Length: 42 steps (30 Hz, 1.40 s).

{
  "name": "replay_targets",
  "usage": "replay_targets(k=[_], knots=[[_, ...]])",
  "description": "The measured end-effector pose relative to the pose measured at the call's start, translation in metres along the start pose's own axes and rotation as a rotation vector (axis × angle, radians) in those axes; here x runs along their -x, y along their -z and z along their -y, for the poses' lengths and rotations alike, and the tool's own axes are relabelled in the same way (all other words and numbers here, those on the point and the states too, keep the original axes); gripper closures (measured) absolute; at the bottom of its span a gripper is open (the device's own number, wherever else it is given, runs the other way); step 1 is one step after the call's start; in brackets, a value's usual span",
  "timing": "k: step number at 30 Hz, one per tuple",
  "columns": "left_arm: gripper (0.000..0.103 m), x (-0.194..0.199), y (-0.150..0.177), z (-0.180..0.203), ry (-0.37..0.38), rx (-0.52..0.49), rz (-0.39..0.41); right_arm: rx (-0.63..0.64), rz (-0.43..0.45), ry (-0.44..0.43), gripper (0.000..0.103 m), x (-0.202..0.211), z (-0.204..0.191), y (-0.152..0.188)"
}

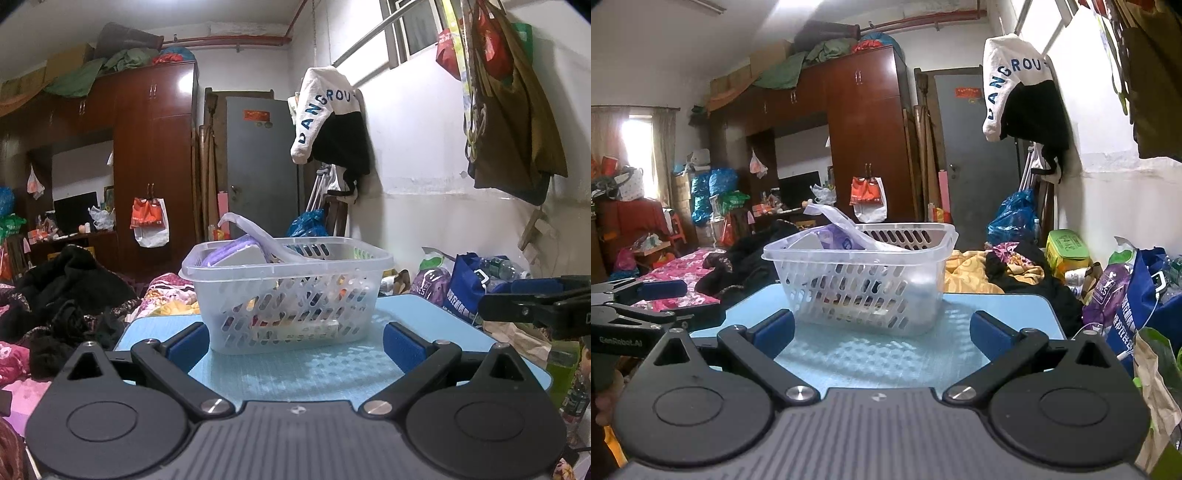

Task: Organize objects

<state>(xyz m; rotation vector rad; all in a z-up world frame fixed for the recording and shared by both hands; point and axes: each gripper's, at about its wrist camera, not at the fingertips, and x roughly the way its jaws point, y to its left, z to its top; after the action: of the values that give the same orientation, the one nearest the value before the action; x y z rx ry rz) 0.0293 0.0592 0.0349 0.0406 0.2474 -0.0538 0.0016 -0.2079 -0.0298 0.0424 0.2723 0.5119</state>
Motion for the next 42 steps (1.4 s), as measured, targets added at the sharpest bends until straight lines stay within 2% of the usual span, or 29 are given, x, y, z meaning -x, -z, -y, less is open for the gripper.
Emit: replay_targets(k=[42], knots=[[0.002, 0.0027, 0.0031, 0.0051, 0.008, 0.002, -0.002, 0.006, 0.007, -0.014, 0.000, 0.0025, -0.0012, -0.0006]])
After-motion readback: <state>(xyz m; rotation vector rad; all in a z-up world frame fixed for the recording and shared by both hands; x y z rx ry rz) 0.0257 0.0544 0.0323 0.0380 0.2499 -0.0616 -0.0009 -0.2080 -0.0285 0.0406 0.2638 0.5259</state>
